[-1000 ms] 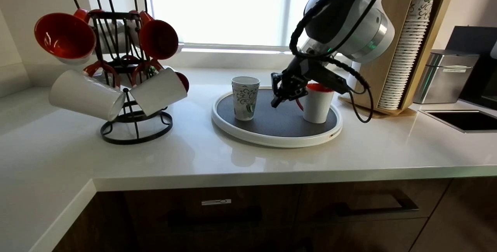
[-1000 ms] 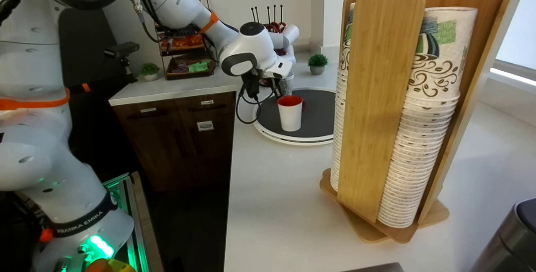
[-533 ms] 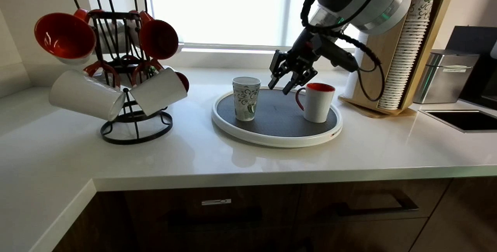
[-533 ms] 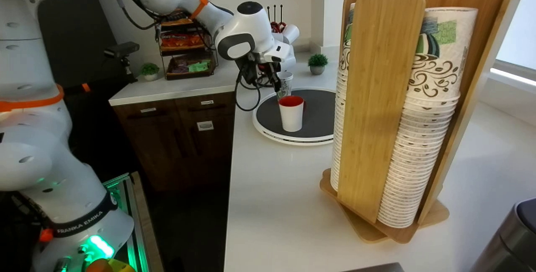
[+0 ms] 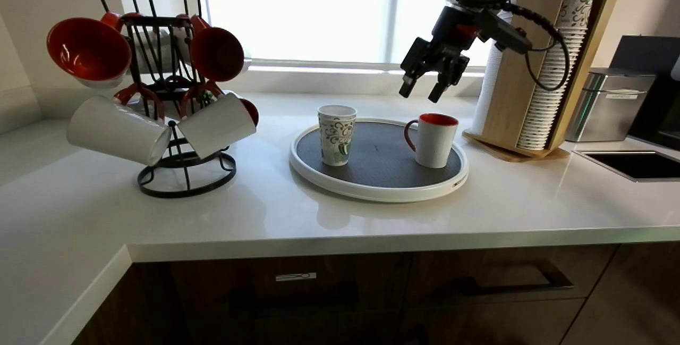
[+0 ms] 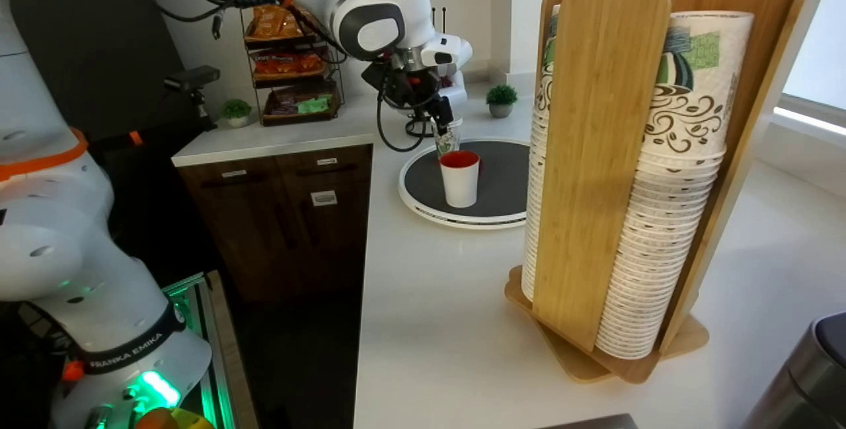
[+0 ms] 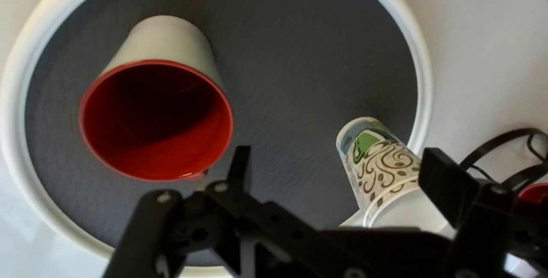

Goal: Rotate the tray clockwise.

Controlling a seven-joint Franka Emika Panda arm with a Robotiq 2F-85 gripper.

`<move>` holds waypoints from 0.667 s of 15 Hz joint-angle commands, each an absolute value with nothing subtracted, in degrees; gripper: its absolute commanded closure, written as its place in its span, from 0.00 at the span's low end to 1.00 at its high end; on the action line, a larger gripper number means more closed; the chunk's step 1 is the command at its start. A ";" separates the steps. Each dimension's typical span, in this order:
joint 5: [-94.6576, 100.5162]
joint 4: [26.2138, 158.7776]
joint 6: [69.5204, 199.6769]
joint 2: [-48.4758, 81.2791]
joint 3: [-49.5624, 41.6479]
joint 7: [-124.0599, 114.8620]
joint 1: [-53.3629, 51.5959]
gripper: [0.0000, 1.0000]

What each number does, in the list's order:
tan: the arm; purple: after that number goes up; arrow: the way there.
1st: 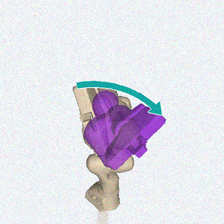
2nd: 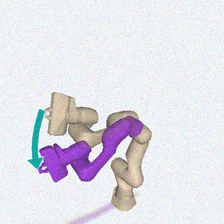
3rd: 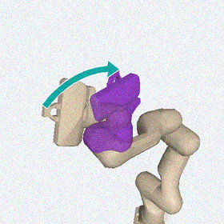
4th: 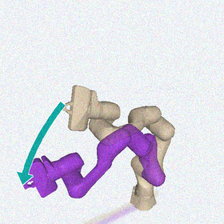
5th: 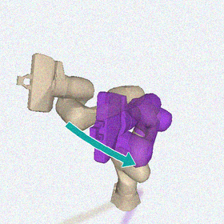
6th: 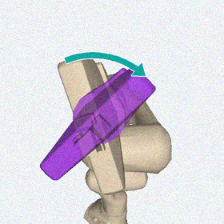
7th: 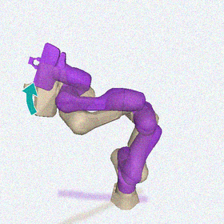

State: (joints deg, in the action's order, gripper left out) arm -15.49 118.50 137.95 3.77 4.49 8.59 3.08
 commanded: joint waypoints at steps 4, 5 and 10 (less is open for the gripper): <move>-12.96 117.96 131.29 1.17 2.32 11.41 1.62 0.00; -12.96 117.91 131.30 1.14 2.23 11.41 1.58 0.00; -12.97 117.91 131.30 1.43 2.15 11.41 1.49 0.00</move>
